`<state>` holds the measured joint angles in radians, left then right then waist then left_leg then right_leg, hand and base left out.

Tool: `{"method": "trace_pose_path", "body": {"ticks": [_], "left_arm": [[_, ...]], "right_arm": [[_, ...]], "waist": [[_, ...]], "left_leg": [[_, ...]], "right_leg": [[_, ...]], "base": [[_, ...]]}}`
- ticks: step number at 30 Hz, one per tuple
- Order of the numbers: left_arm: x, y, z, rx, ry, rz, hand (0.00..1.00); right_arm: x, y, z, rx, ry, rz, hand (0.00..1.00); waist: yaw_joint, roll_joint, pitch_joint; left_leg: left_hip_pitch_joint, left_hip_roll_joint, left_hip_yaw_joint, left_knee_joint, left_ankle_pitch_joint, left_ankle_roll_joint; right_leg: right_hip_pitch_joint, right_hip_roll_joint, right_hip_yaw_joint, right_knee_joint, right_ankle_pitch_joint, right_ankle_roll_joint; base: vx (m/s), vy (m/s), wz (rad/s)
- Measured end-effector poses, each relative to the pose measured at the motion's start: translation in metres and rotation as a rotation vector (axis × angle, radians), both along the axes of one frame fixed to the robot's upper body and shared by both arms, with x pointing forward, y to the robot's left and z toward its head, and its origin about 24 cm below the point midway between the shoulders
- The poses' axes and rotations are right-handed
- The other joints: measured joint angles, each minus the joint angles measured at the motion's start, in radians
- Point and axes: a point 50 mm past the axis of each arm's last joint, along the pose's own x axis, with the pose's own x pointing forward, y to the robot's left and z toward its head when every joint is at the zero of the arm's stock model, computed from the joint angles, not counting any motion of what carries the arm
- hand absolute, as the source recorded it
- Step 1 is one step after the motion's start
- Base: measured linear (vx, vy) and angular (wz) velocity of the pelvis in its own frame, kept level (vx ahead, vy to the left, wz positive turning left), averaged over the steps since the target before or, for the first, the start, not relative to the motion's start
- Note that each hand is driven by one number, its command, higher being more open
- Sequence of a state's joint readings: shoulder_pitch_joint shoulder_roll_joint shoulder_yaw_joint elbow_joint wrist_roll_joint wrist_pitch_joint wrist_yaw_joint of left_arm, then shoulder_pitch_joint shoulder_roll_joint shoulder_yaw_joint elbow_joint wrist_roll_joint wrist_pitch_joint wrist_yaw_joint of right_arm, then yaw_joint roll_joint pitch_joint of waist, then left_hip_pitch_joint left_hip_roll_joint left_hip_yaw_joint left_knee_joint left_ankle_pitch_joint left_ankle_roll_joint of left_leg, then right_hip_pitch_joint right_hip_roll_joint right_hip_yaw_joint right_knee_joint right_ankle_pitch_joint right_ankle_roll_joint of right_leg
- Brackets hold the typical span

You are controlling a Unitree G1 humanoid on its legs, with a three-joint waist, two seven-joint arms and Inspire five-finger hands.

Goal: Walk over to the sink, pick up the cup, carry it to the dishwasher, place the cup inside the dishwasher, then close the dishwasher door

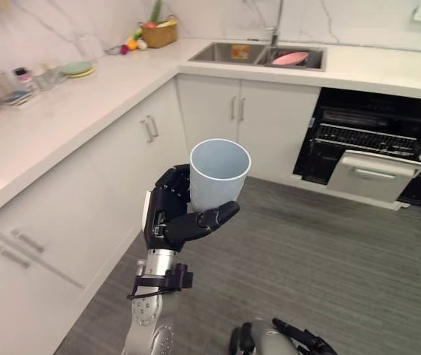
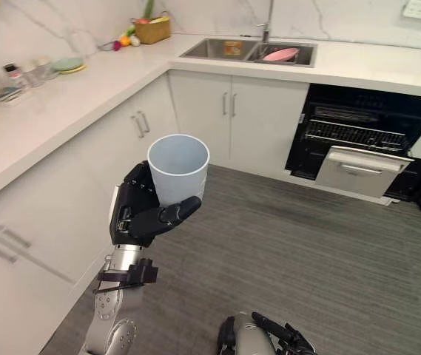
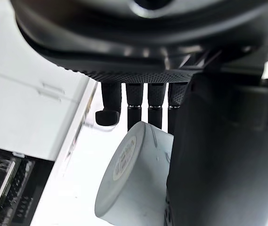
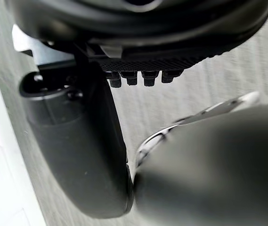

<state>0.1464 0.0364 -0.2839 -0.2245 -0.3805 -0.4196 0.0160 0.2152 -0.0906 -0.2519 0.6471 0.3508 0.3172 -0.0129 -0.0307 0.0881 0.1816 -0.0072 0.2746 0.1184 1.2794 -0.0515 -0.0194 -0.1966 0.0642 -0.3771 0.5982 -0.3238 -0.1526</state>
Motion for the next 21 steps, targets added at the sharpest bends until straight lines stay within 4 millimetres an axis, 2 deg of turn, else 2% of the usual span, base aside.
{"method": "trace_pose_path", "body": {"ticks": [1, 2, 3, 4, 5, 6, 7, 8, 10, 11, 12, 13, 14, 15, 16, 17, 18, 19, 20, 21], "left_arm": [[-0.001, 0.0, 0.0, -0.001, -0.002, -0.007, 0.0], [-0.002, 0.001, 0.001, -0.003, -0.011, -0.009, 0.0], [-0.003, 0.004, 0.004, -0.018, -0.027, 0.006, 0.0], [-0.004, 0.006, 0.006, -0.022, -0.04, 0.016, 0.0], [-0.006, 0.013, 0.009, -0.037, -0.057, 0.045, 0.0], [-0.007, 0.018, 0.008, -0.037, -0.06, 0.071, 0.0], [-0.008, 0.018, 0.007, -0.038, -0.055, 0.075, 0.0], [-0.012, 0.019, 0.002, -0.034, -0.029, 0.082, 0.0], [-0.013, 0.016, -0.002, -0.029, -0.01, 0.065, 0.0], [-0.014, 0.01, -0.007, -0.024, 0.009, 0.037, 0.0], [-0.013, 0.005, -0.011, -0.01, 0.026, 0.006, 0.0], [-0.011, 0.005, -0.014, 0.003, 0.044, 0.001, 0.0], [-0.008, 0.007, -0.026, 0.015, 0.099, 0.014, 0.0], [-0.006, 0.01, -0.037, 0.026, 0.153, 0.018, 0.0], [-0.005, 0.01, -0.04, 0.027, 0.167, 0.017, 0.0], [-0.002, 0.011, -0.038, 0.03, 0.157, 0.005, 0.0], [0.001, 0.015, -0.029, 0.057, 0.104, -0.012, 0.0], [0.0, 0.017, -0.026, 0.065, 0.09, -0.015, 0.0], [-0.001, 0.017, -0.023, 0.074, 0.079, -0.017, 0.0], [-0.001, 0.017, -0.02, 0.087, 0.067, -0.012, 0.0]], "right_arm": [[-0.005, 0.0, -0.001, -0.009, 0.015, 0.003, 1.0], [-0.007, 0.0, -0.001, -0.016, 0.023, 0.012, 1.0], [-0.007, 0.0, -0.002, -0.011, 0.021, 0.009, 1.0], [-0.004, 0.001, -0.002, -0.012, 0.011, 0.014, 1.0], [0.006, 0.001, -0.002, -0.018, -0.008, 0.035, 1.0], [0.018, 0.002, -0.001, -0.029, -0.029, 0.056, 1.0], [0.023, 0.003, -0.001, -0.031, -0.038, 0.056, 1.0], [0.029, 0.006, -0.002, -0.028, -0.046, 0.055, 1.0], [0.038, 0.011, -0.002, -0.033, -0.07, 0.047, 1.0], [0.04, 0.013, -0.003, -0.041, -0.072, 0.035, 1.0], [0.036, 0.017, -0.006, -0.046, -0.053, -0.007, 1.0], [0.04, 0.019, -0.005, -0.045, -0.058, -0.019, 1.0], [0.045, 0.016, -0.003, -0.06, -0.065, -0.038, 1.0], [0.042, 0.014, -0.003, -0.079, -0.069, -0.077, 1.0], [0.039, 0.012, -0.003, -0.092, -0.072, -0.1, 1.0], [0.032, 0.007, -0.001, -0.118, -0.089, -0.152, 1.0], [0.03, 0.007, 0.001, -0.146, -0.098, -0.191, 1.0], [0.028, 0.005, 0.001, -0.16, -0.09, -0.199, 1.0], [0.02, -0.003, 0.001, -0.2, -0.075, -0.203, 1.0], [0.018, -0.007, 0.003, -0.22, -0.078, -0.193, 1.0]], "waist": [[0.02, -0.005, 0.002], [0.042, -0.014, 0.002], [0.065, -0.029, -0.006], [0.074, -0.032, -0.007], [0.079, -0.037, -0.005], [0.081, -0.04, -0.007], [0.084, -0.045, -0.007], [0.096, -0.065, -0.02], [0.098, -0.089, -0.034], [0.093, -0.099, -0.048], [0.079, -0.127, -0.054], [0.072, -0.153, -0.046], [0.055, -0.143, -0.049], [0.038, -0.126, -0.055], [0.036, -0.117, -0.055], [0.037, -0.112, -0.05], [0.045, -0.144, -0.036], [0.041, -0.148, -0.034], [0.039, -0.123, -0.042], [0.036, -0.111, -0.05]], "left_leg": [[-0.109, -0.017, 0.009, 0.048, -0.064, 0.027], [-0.172, -0.036, 0.04, 0.011, -0.122, 0.038], [-0.237, -0.055, 0.089, -0.114, -0.192, 0.039], [-0.257, -0.067, 0.109, -0.207, -0.21, 0.031], [-0.27, -0.113, 0.133, -0.453, -0.217, 0.03], [-0.27, -0.192, 0.097, -0.76, -0.166, 0.025], [-0.274, -0.226, 0.06, -0.838, -0.092, 0.029], [-0.268, -0.296, -0.014, -0.962, 0.025, 0.029], [-0.28, -0.368, -0.057, -1.08, 0.146, 0.058], [-0.286, -0.412, -0.053, -1.183, 0.243, 0.102], [-0.255, -0.438, -0.039, -1.226, 0.3, 0.136], [-0.244, -0.458, -0.049, -1.216, 0.288, 0.156], [-0.231, -0.455, -0.068, -1.16, 0.213, 0.143], [-0.188, -0.44, -0.091, -1.109, 0.153, 0.141], [-0.158, -0.428, -0.088, -1.093, 0.122, 0.135], [-0.101, -0.407, -0.076, -1.049, 0.049, 0.118], [-0.042, -0.41, -0.057, -1.033, -0.013, 0.109], [0.002, -0.411, -0.055, -1.046, -0.029, 0.112], [0.082, -0.378, -0.042, -1.121, -0.036, 0.115], [0.1, -0.362, -0.037, -1.144, -0.037, 0.113]], "right_leg": [[0.089, 0.031, 0.02, -0.084, 0.0, 0.002], [0.152, 0.047, 0.049, -0.146, 0.003, 0.005], [0.218, 0.063, 0.095, -0.213, 0.012, 0.001], [0.25, 0.066, 0.117, -0.24, 0.018, -0.006], [0.314, 0.066, 0.172, -0.285, 0.016, -0.003], [0.386, 0.058, 0.24, -0.323, 0.007, 0.015], [0.409, 0.052, 0.272, -0.332, 0.001, 0.024], [0.442, 0.033, 0.338, -0.348, -0.005, 0.035], [0.463, 0.013, 0.389, -0.35, -0.017, 0.059], [0.464, 0.008, 0.406, -0.316, -0.04, 0.096], [0.453, -0.01, 0.435, -0.21, -0.1, 0.165], [0.433, -0.044, 0.445, -0.147, -0.143, 0.176], [0.411, -0.102, 0.409, -0.083, -0.183, 0.166], [0.412, -0.153, 0.37, -0.038, -0.186, 0.17], [0.408, -0.173, 0.349, -0.007, -0.18, 0.173], [0.397, -0.214, 0.298, 0.036, -0.067, 0.161], [0.348, -0.262, 0.269, 0.16, 0.149, 0.188], [0.331, -0.273, 0.263, 0.23, 0.216, 0.185], [0.27, -0.278, 0.263, 0.353, 0.287, 0.182], [0.229, -0.271, 0.251, 0.393, 0.211, 0.178]], "base": [[0.55, -0.229, -0.39], [0.66, -0.246, -0.69], [0.57, -0.191, -0.78], [0.61, -0.157, -1.02], [0.8, -0.109, -1.2], [0.81, -0.065, -1.22], [0.82, 0.015, -1.37], [0.71, 0.081, -1.15], [0.72, 0.095, -0.8], [0.71, 0.092, -0.22], [0.7, 0.07, -0.07], [0.63, 0.028, -0.24], [0.53, 0.036, -0.38], [0.49, 0.065, -0.55], [0.43, 0.136, -0.43], [0.4, 0.166, -0.48], [0.38, 0.14, -0.42], [0.37, 0.068, -0.59], [0.32, -0.035, -0.51], [0.36, -0.061, -0.49]]}}
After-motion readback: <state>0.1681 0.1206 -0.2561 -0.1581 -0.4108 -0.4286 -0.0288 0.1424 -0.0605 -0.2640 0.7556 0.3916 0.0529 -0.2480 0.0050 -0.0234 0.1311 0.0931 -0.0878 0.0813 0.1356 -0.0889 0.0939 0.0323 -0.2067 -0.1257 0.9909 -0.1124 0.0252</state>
